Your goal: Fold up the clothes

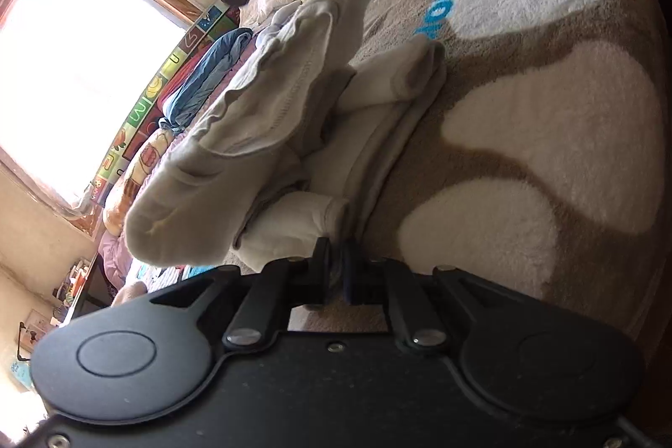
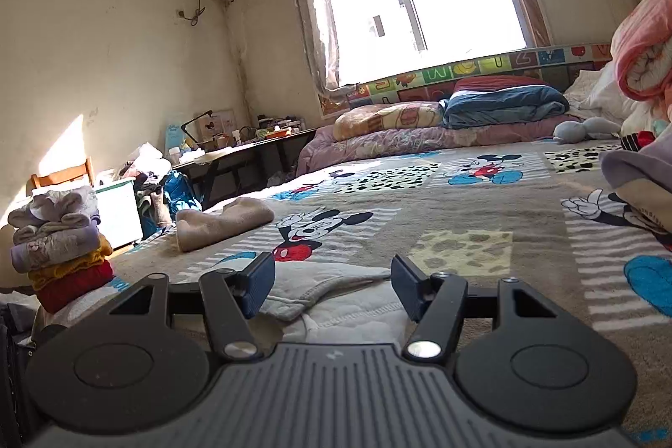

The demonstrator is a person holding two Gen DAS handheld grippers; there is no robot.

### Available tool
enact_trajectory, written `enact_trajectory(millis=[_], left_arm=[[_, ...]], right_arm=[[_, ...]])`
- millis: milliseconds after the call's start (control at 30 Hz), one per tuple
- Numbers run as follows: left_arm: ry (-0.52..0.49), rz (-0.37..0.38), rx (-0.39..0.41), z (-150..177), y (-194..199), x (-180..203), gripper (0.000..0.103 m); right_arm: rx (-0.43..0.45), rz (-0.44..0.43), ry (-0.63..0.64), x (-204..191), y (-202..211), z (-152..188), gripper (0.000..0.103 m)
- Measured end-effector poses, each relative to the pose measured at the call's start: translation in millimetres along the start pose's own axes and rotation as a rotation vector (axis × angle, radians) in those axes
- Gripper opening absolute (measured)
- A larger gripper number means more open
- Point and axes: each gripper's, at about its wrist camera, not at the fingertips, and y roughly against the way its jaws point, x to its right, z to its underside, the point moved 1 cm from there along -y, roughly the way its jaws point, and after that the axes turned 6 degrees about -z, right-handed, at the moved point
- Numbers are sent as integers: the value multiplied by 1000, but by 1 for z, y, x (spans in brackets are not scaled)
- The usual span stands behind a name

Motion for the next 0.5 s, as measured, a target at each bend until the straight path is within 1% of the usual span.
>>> enact_trajectory(millis=[67,100,167,200,300,367,400,433,500], left_arm=[[17,10,2,2,3,-3,4],[29,16,4,3,5,-5,10],[111,72,17,7,18,-25,20],[174,86,26,11,23,-38,22],[351,117,44,22,32,-72,22],[453,105,23,30,29,-87,21],[487,117,17,33,28,-91,21],[521,136,19,35,28,-95,20],[613,155,21,36,25,-103,15]], right_arm=[[-27,0,-6,-1,-5,3,61],[-40,0,-9,-1,-8,4,59],[-67,0,-15,-2,-13,7,60],[-80,-1,-18,-2,-15,8,60],[-121,-1,-27,-3,-23,12,60],[-148,-1,-33,-4,-28,15,60],[-158,-1,-36,-4,-29,16,60],[-153,-2,-42,-3,-29,14,60],[-143,-6,-55,-1,-30,10,60]])
